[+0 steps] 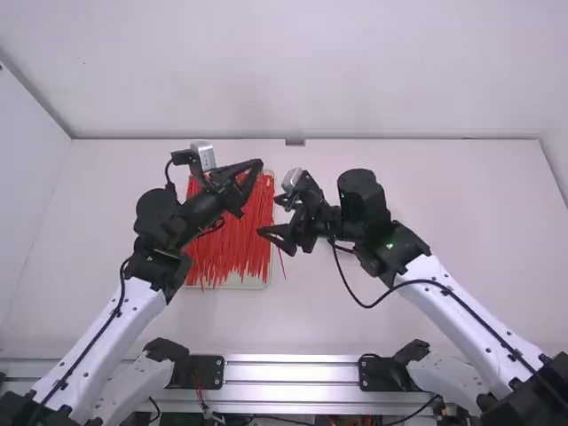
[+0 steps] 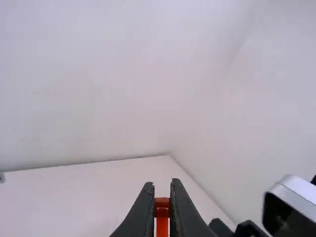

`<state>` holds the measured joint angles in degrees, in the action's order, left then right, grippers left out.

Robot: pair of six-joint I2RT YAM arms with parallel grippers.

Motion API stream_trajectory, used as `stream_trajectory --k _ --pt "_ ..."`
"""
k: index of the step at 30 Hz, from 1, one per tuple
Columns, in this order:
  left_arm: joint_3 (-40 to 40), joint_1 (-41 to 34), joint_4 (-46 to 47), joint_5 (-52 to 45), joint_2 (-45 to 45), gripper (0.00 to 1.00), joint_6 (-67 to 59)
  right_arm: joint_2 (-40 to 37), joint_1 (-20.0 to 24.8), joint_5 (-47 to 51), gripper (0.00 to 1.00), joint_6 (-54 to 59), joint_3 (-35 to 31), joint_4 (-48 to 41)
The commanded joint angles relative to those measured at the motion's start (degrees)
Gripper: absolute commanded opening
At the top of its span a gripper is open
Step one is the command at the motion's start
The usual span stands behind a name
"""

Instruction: Fasten the cable tie

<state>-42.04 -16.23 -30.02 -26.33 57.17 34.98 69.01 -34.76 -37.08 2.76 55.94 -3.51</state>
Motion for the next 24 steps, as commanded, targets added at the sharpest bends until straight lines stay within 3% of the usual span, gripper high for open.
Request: stream_trajectory --k 1,10,11,12,15,18,24 --pt "0.17 -0.72 -0.76 0.92 -0.44 0.02 0.26 0.92 -0.15 0.02 0.79 -1.29 -0.42 0.57" --pt "0.17 -1.97 -1.73 4.37 -0.24 0.02 1.68 1.51 -0.24 -0.13 0.54 -1.4 -0.42 1.84" --pt "0.17 -2.34 -1.75 5.07 -0.11 0.02 1.66 1.51 -0.15 -0.17 0.48 -1.42 -0.42 1.86" --pt "0.17 -2.71 -1.9 6.03 -0.04 0.02 1.66 1.51 -0.04 -0.15 0.34 -1.4 -0.42 1.88" --pt "0.17 -2.95 -1.9 6.47 -0.04 0.02 1.68 1.51 -0.04 -0.2 0.23 -1.42 -0.42 1.79" --pt "0.17 -2.82 -1.97 6.51 -0.07 0.02 1.66 1.51 -0.07 0.02 0.0 -1.92 -0.42 1.68" --pt "0.17 -2.84 -1.99 6.49 -0.07 0.02 1.68 1.51 0.98 1.11 0.0 -2.95 -0.42 1.64"
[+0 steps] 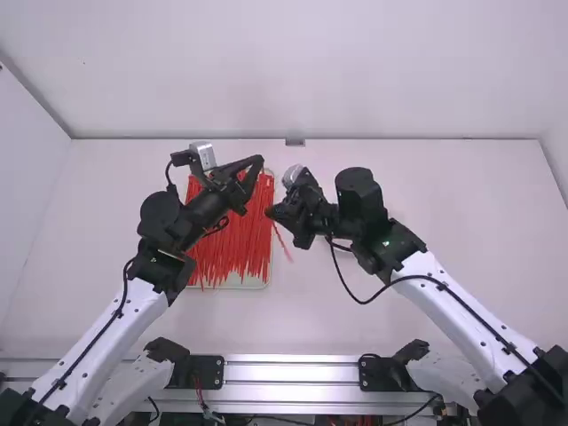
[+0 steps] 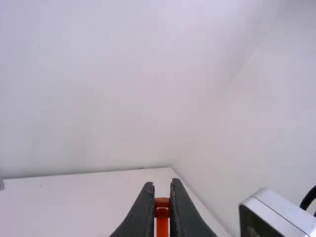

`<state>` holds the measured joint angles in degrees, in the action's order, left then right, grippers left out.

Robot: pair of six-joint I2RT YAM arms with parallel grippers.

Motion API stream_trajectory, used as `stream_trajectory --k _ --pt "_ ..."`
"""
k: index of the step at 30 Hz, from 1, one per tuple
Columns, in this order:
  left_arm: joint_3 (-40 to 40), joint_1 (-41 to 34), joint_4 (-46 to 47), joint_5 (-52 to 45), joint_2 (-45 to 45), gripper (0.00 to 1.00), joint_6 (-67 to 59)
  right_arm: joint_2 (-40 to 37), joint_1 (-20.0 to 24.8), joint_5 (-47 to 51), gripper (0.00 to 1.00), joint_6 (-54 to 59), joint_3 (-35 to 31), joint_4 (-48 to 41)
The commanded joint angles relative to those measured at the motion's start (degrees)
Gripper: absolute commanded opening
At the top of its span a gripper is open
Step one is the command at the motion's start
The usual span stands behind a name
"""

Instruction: Fasten the cable tie

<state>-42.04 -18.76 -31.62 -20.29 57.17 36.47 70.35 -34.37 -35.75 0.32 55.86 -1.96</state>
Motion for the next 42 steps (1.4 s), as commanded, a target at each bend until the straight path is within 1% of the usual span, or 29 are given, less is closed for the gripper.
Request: stream_trajectory --k 1,2,4,5,6,7,8,9,10,11,12,13,15,16,17,19,20,23,26,28,32,34,36,37,39,42 --pt "0.17 -0.13 -0.39 0.42 -0.07 0.02 0.17 0.17 0.72 -0.22 0.0 -0.5 -0.33 0.09" --pt "0.17 -0.04 -0.39 0.42 -0.07 0.02 0.2 0.17 0.81 -0.2 0.0 -0.5 -0.33 0.07" --pt "0.17 -0.04 -0.63 0.46 -0.07 0.08 0.11 0.15 1.42 -0.2 0.0 -0.46 -0.33 0.07" --pt "0.17 -0.04 -0.81 0.44 -0.07 0.17 -0.13 0.15 1.88 -0.2 0.0 -0.44 -0.33 0.07" --pt "0.17 -0.04 -1.11 0.44 -0.07 0.33 -0.39 0.15 2.58 -0.22 0.0 -0.46 -0.33 0.07" --pt "0.17 0.0 -1.29 0.46 -0.07 0.35 -0.57 0.15 2.8 -0.2 0.0 -0.48 -0.33 0.04" --pt "0.17 0.13 -2.05 0.22 -0.07 0.5 -2.1 0.15 3.74 -0.28 0.0 -0.48 -0.33 0.04" --pt "0.17 0.11 -2.25 0.26 -0.07 0.56 -2.78 0.15 4.11 -0.42 0.0 -0.46 -0.33 0.07" --pt "0.17 -0.15 -2.99 0.28 -0.13 0.68 -4.79 0.09 5.2 -0.48 0.0 -0.5 -0.33 0.04" --pt "0.17 -0.15 -3.34 0.28 -0.15 0.76 -5.84 0.07 5.9 -0.9 0.0 -0.5 -0.33 0.07" --pt "0.17 0.0 -3.8 0.24 -0.24 0.89 -6.93 0.07 7.34 -2.54 0.0 -0.04 -0.33 0.28" --pt "0.17 0.24 -3.85 0.26 -0.33 0.93 -7.02 0.07 8.09 -3.41 0.0 0.0 -0.33 0.42" --pt "0.17 1.16 -3.78 0.04 -0.7 0.98 -6.95 0.04 9.99 -5.49 0.0 -0.04 -0.33 0.94" --pt "0.17 2.05 -3.87 -1.11 -0.98 0.99 -7.5 0.04 11.52 -7.3 0.0 -0.02 -0.33 1.53" --pt "0.17 2.29 -4.02 -1.64 -1.05 0.99 -7.85 0.04 11.96 -7.85 0.0 -0.02 -0.33 1.66" --pt "-0.09 4.72 -4.98 -6.75 -1.31 0.99 -9.84 0.04 14.97 -11.23 0.0 -0.07 -0.33 2.84" --pt "-0.28 5.38 -4.96 -8.09 -1.31 0.99 -10.36 0.07 15.56 -12.07 0.0 -0.04 -0.33 3.08" --pt "-2.71 9.7 -3.1 -16.55 -0.72 0.99 -12.31 0.07 19.45 -17.33 0.0 -0.04 -0.33 4.94" --pt "-5.31 12.61 -0.98 -22.36 0.63 0.99 -13.92 0.07 21.24 -20.31 0.0 -0.04 -0.33 6.86" --pt "-7.69 14.01 0.26 -28.2 2.4 0.99 -15.63 0.07 22.12 -22.86 0.0 -0.04 -0.33 8.9" --pt "-10.82 14.27 -0.44 -36.26 5.46 0.99 -16.81 0.09 22.47 -27.63 0.0 -0.07 -0.33 12.11" --pt "-13.07 14.27 -0.52 -39.8 7.39 0.99 -16.81 0.09 21.75 -29.92 0.0 -0.07 -0.33 14.1" --pt "-15.63 14.27 -0.44 -43.28 9.4 0.99 -16.72 0.07 20.5 -30.47 0.0 -0.07 -0.33 16.09" --pt "-15.63 14.27 -0.44 -43.28 9.4 0.99 -16.72 0.07 20.5 -30.47 0.0 -0.07 -0.33 16.09" --pt "-18.8 14.23 -0.33 -48.98 11.76 0.99 -16.61 0.07 19.41 -30.47 0.0 0.09 -0.33 17.7" --pt "-21.68 14.21 -0.35 -53.94 13.68 0.99 -16.61 0.07 19.3 -30.53 0.0 0.13 -0.33 18.73"
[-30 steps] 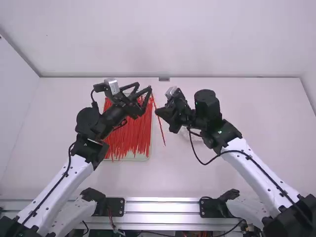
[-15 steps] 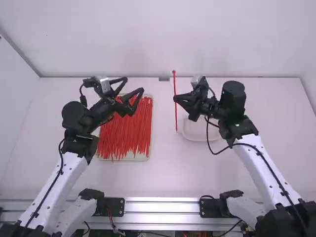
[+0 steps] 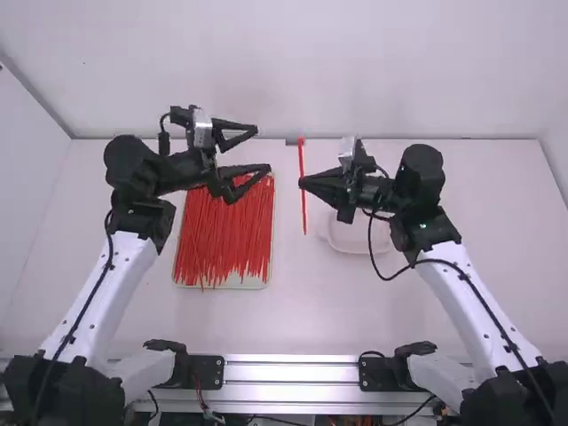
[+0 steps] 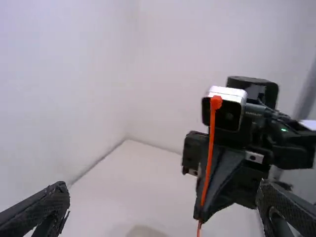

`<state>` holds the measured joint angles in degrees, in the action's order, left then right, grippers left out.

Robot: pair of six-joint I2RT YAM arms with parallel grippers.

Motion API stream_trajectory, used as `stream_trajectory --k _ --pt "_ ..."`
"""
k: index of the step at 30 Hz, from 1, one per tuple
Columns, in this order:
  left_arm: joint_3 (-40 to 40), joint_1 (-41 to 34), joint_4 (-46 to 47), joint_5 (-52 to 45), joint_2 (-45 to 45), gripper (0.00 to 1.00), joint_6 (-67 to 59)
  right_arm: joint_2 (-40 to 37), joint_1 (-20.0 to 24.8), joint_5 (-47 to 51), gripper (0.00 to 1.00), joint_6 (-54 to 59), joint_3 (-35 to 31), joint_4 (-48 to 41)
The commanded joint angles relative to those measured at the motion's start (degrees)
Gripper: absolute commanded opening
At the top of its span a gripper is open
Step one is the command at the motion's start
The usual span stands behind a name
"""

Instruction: Fasten the cable tie

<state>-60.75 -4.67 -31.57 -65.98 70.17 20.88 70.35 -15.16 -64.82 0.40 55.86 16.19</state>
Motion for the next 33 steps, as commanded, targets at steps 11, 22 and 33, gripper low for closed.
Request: stream_trajectory --k 11,22,33 --pt "-5.57 -2.82 -3.65 -11.52 2.99 0.96 -1.01 2.43 -2.93 -1.44 0.0 -0.13 -0.33 3.17" --pt "-5.57 -7.37 -3.74 -11.1 2.99 0.83 -0.85 3.28 -3.21 -7.82 0.0 2.47 -0.33 6.19" --pt "-5.57 -8.5 -2.97 -8.09 2.99 0.02 -0.79 3.28 -3.21 -8.72 0.0 2.47 -0.33 6.62"
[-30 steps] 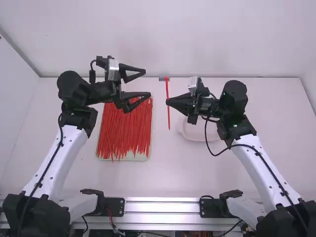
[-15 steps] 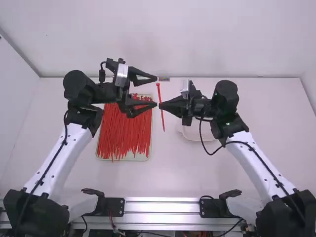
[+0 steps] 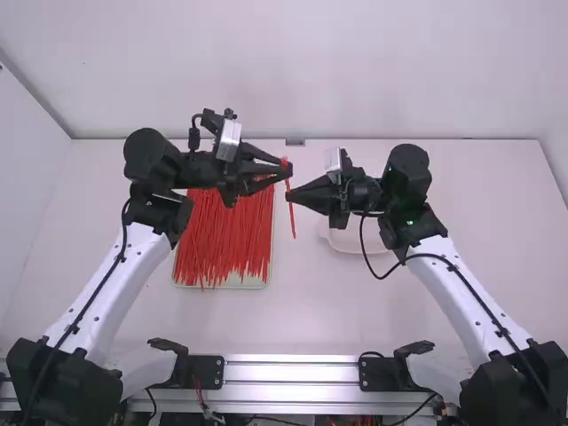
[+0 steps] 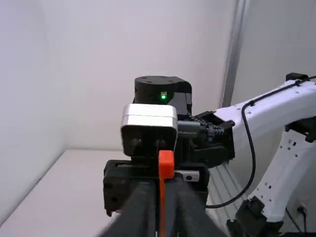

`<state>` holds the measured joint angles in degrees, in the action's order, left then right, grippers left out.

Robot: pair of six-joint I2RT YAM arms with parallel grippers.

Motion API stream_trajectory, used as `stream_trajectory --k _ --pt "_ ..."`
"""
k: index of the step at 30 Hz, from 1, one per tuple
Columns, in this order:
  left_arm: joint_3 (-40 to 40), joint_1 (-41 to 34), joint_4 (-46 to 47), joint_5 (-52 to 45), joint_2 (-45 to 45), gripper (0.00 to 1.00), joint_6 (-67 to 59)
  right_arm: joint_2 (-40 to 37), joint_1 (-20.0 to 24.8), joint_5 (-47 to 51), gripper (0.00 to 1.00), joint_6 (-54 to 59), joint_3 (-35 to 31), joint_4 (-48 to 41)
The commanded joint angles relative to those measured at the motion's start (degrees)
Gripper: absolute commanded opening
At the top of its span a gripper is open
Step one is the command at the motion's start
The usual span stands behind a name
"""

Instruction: Fasten the cable tie

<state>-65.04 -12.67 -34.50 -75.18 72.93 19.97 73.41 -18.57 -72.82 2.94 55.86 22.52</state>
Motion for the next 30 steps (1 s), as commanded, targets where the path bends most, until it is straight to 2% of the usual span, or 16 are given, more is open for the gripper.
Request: stream_trajectory --k 1,7,8,9,10,11,13,14,23,29,30 --pt "-1.29 -0.39 0.15 1.31 0.24 0.02 0.13 0.22 0.2 -0.7 0.0 -0.09 -0.33 0.28" --pt "-1.29 -0.83 -0.39 4.0 0.26 0.02 3.28 0.22 0.2 -0.87 0.0 -0.09 -0.33 0.72" --pt "-1.29 -0.83 -0.57 4.48 0.24 0.02 3.43 0.22 0.2 -0.85 0.04 -0.07 -0.33 0.7" --pt "-1.29 -0.83 -1.09 5.05 0.26 0.02 3.34 0.22 0.2 -0.85 0.16 -0.04 -0.33 0.66" --pt "-1.33 -0.81 -2.12 5.86 0.26 0.02 4.04 0.22 0.2 -0.61 0.36 0.44 -0.35 -0.02" --pt "-1.44 -0.81 -3.21 5.77 0.26 0.02 4.57 0.22 0.2 -0.7 0.45 1.53 -0.33 -0.61" --pt "-1.9 -0.83 -5.09 5.64 0.26 0.02 5.92 0.22 0.07 -0.66 0.56 3.82 -0.35 -2.58" --pt "-2.25 -0.83 -5.35 5.64 0.26 0.02 6.19 0.22 -0.09 -0.68 0.58 4.98 -0.35 -3.74" --pt "-11.13 0.33 3.74 4.22 0.26 0.02 7.67 0.22 -0.66 -0.7 0.58 13.4 -0.39 -14.03" --pt "-15.26 0.31 8.87 4.33 0.26 0.02 7.67 0.5 -0.68 -0.85 0.53 14.05 -0.7 -15.67" --pt "-15.82 0.31 9.49 4.31 0.26 0.02 7.74 0.5 -0.66 -0.85 0.49 14.01 -0.79 -15.78"
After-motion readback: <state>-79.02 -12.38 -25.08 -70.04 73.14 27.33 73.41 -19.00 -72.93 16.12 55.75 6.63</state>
